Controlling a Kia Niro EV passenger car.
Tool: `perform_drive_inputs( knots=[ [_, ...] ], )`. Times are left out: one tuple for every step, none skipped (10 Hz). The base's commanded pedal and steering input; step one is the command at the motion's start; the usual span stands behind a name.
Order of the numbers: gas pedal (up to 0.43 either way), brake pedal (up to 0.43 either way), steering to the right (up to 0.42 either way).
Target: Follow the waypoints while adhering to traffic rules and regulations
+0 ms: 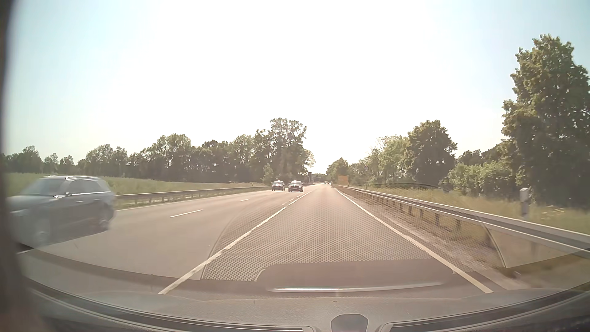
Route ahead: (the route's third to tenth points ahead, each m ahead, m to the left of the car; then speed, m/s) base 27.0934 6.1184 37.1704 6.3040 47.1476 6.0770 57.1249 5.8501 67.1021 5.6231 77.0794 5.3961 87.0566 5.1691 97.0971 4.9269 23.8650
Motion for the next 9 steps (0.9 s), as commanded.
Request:
perform_drive_inputs(
  knots=[
    [0.0,0.006,0.008],
    [0.0,0.006,0.008],
    [0.0,0.006,0.008],
    [0.0,0.006,0.008],
    [0.0,0.006,0.008],
    [0.0,0.006,0.008],
    [0.0,0.006,0.008],
    [0.0,0.006,0.008],
    [0.0,0.006,0.008]
  ],
)
